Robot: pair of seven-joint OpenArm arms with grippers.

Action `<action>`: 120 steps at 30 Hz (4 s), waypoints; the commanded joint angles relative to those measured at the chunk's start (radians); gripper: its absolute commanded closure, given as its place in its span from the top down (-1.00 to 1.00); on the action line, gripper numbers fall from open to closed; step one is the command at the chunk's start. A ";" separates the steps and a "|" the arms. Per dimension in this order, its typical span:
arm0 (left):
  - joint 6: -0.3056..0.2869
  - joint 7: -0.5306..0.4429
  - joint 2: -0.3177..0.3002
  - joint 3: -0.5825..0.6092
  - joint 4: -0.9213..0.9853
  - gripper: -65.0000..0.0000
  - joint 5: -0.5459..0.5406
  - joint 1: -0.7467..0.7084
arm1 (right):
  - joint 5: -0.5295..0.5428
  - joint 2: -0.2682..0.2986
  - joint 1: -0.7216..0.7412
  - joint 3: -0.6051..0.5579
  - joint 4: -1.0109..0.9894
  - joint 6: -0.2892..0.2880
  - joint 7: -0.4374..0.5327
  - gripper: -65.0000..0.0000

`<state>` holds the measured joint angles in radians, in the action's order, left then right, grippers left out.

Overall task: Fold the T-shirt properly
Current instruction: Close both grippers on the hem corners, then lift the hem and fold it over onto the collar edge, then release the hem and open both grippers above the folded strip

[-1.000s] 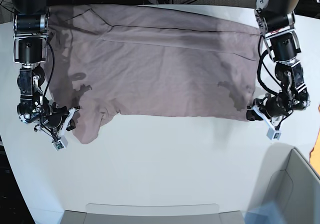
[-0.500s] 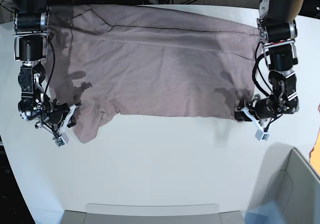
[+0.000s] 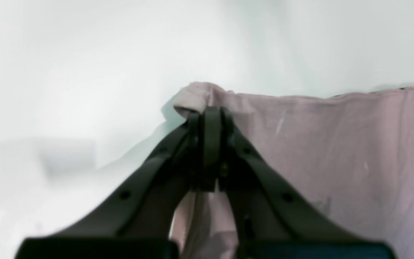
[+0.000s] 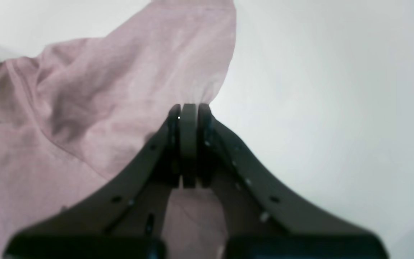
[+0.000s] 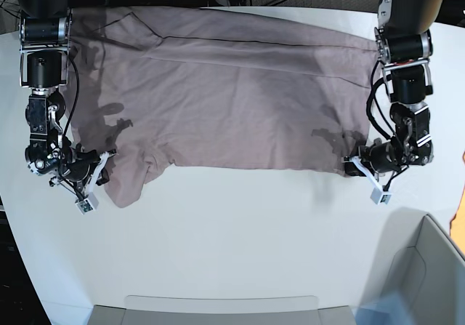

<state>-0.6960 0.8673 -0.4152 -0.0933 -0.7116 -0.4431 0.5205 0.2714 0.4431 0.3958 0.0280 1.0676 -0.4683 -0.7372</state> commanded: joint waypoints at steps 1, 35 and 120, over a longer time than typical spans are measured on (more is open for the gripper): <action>-0.002 -0.009 -0.014 -0.004 -0.052 -1.00 -0.006 0.026 | 0.015 0.018 0.032 0.010 0.043 0.001 0.023 -1.00; -0.002 0.267 -0.012 -0.161 -0.705 -1.00 -0.009 -0.285 | 0.016 -0.014 -0.352 0.350 0.598 -0.007 -0.127 -1.00; -0.002 0.264 -0.080 -0.084 -0.669 -0.55 -0.061 -0.684 | 0.259 -0.065 -1.024 0.588 0.890 -0.008 -0.126 -0.20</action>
<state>-0.7044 1.0935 -0.4969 -0.1925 -1.3968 -0.5507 -0.1524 0.5209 0.3603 -0.6296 0.6056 1.9419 -0.4755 -0.8757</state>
